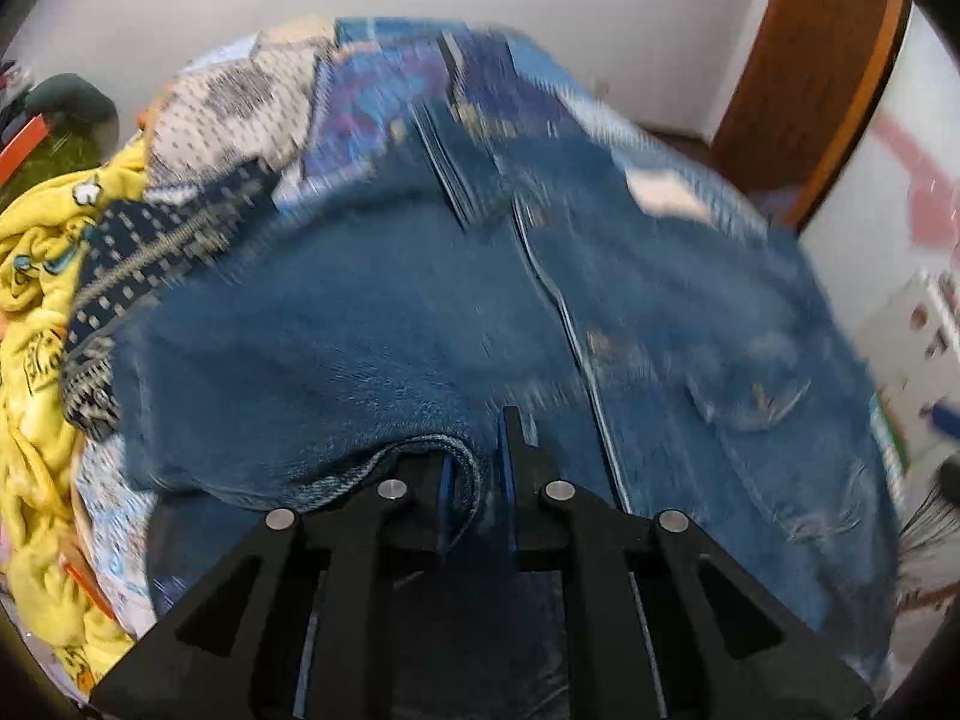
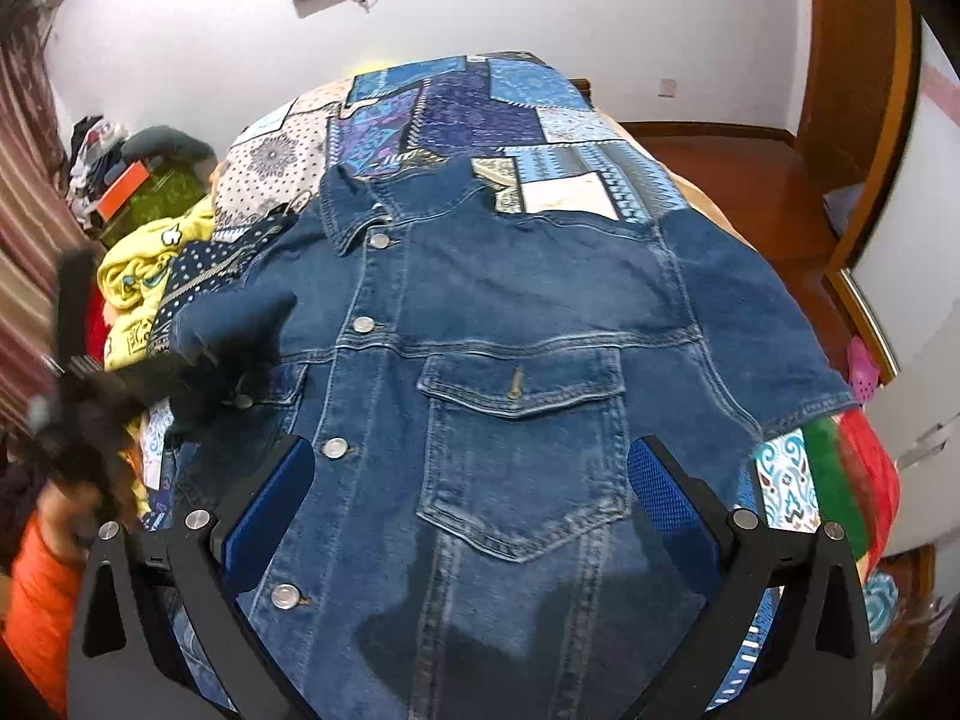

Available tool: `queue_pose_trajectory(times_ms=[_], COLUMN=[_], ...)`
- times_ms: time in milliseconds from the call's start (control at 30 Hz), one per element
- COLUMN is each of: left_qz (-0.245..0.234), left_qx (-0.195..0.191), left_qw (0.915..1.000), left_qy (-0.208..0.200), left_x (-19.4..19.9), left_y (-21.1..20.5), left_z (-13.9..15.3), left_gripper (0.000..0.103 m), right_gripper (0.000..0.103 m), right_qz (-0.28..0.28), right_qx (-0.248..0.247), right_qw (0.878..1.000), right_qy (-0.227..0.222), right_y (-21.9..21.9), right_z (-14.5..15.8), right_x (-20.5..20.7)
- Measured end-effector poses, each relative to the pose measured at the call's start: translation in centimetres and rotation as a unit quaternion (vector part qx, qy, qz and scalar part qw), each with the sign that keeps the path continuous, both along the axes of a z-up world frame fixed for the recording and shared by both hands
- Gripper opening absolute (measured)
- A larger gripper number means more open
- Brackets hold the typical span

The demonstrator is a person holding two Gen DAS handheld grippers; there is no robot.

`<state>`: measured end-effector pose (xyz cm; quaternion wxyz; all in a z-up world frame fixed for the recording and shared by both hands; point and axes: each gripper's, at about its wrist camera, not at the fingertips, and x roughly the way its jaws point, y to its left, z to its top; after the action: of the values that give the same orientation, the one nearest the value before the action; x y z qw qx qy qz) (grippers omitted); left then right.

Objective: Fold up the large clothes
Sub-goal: 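Lift the held sleeve with the left gripper toward the jacket's center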

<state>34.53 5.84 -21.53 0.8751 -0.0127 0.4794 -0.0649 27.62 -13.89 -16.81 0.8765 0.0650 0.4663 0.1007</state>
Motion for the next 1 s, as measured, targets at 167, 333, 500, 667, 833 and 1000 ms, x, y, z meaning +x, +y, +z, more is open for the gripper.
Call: queue_pose_trajectory(times_ms=[167, 333, 500, 667, 833, 1000], left_qz=[-0.003, 0.007, 0.074, 0.165, 0.206, 0.236], left_qx=[-0.014, -0.069, -0.111, -0.131, -0.242, -0.356], left_qw=[0.9996, 0.9971, 0.9910, 0.9773, 0.9469, 0.9017], left_qy=[0.024, 0.030, 0.005, 0.015, 0.050, 0.067], left_x=[-1.1, -2.8, -3.5, -3.6, -3.6, -2.6], left_y=[-0.6, 1.6, 6.9, 13.8, 18.3, 20.7], left_z=[-1.2, 0.7, 1.9, -0.1, -4.0, -7.5], left_gripper=[0.038, 0.069, 0.072, 0.073, 0.073, 0.073], right_gripper=[0.103, 0.103, 0.103, 0.103, 0.103, 0.103], right_qz=[-0.014, -0.023, -0.025, -0.021, -0.013, -0.007], right_qx=[0.013, 0.018, 0.015, 0.008, -0.014, -0.020], right_qw=[1.000, 1.000, 1.000, 1.000, 1.000, 1.000], right_qy=[0.001, 0.005, 0.005, 0.006, 0.008, 0.016], right_y=[-1.5, -2.3, -2.5, -2.2, -1.3, -0.5], right_z=[-0.1, -0.5, -0.7, -1.1, -1.6, -2.1], right_x=[-0.2, -0.1, 0.1, 0.4, 0.9, 1.5])
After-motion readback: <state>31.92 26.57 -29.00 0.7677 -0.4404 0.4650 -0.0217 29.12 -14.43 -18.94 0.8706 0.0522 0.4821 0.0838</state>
